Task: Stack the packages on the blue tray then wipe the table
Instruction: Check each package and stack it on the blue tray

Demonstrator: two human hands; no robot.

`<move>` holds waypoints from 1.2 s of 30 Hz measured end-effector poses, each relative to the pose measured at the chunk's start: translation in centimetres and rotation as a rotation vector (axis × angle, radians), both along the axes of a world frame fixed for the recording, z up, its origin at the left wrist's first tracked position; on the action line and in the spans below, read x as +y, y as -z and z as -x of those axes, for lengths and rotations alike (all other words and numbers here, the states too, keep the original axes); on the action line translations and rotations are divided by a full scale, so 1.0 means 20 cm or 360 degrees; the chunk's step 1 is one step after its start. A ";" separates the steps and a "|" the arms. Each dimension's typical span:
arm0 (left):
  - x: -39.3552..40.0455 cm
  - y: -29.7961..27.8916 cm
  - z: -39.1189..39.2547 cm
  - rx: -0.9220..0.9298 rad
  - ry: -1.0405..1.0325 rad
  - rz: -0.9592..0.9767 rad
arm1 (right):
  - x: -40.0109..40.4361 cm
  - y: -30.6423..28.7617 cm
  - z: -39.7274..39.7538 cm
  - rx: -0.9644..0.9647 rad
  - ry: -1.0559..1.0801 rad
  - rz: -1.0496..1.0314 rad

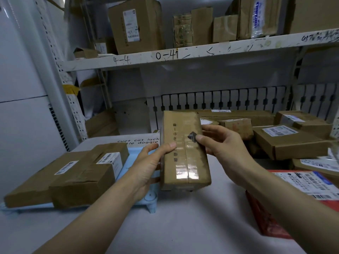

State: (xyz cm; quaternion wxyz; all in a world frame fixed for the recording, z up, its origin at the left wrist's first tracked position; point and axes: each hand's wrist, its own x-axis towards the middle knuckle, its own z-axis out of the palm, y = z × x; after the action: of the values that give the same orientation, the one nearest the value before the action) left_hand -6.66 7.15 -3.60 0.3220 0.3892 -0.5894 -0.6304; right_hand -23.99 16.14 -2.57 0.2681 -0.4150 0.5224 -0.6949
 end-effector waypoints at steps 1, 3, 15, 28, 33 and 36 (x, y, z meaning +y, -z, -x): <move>0.00 0.00 0.00 -0.0005 -0.0011 -0.0017 | 0.00 0.00 0.00 0.0018 0.0003 -0.0007; 0.01 -0.01 0.00 -0.0017 -0.0023 -0.0047 | 0.00 0.01 0.00 0.0037 0.0015 -0.0026; 0.02 -0.04 0.01 -0.0068 -0.0137 -0.0193 | 0.03 0.00 -0.09 0.0351 -0.0027 -0.0133; -0.03 -0.01 -0.02 0.0109 -0.0213 -0.0246 | 0.00 0.00 -0.05 0.0026 -0.0011 -0.0312; -0.04 -0.01 -0.02 0.0283 -0.0191 -0.0370 | 0.00 -0.01 -0.05 -0.0147 -0.0073 -0.0324; -0.06 -0.01 -0.02 0.0349 -0.0201 -0.0394 | 0.00 -0.02 -0.05 -0.0217 -0.0115 -0.0348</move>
State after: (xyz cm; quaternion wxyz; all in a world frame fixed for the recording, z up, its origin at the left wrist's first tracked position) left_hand -6.22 6.02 -3.39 0.3730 0.3910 -0.4431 -0.7153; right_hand -23.02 16.15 -2.25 0.3716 -0.3537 0.5603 -0.6503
